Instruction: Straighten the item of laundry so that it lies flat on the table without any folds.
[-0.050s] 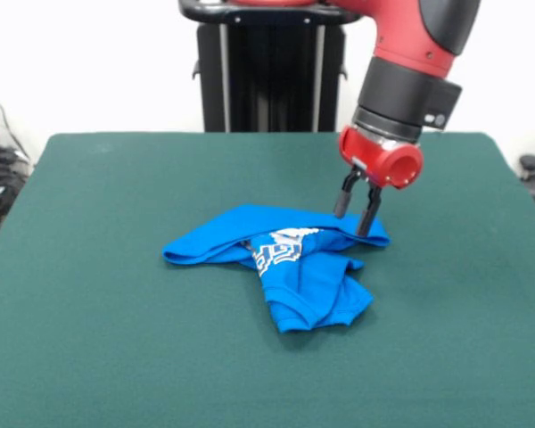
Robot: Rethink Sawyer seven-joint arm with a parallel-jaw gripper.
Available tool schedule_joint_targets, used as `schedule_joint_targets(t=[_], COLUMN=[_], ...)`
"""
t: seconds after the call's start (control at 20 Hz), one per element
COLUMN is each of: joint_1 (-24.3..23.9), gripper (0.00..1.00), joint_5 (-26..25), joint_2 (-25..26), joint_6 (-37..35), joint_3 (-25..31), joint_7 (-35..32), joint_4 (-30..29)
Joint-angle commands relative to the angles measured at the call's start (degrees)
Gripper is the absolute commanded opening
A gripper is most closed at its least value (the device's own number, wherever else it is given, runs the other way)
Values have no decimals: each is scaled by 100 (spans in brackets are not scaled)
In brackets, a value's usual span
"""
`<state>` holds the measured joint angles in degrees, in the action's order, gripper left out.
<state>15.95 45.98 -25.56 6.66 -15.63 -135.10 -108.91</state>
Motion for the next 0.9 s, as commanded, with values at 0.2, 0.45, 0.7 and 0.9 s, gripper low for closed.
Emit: schedule_joint_targets(t=[0.2,0.45,0.7,0.9], joint_1=[-224,-47,520,924], gripper=[100,100,100,100], joint_5=[62,324,1032,1494], joint_2=[443,548,595,639], joint_6=[521,555,35,-272], joint_3=[1059,981,545,245], joint_7=[-1895,-1956,-1892,-1819], joint_4=[-340,-324,-276,-254])
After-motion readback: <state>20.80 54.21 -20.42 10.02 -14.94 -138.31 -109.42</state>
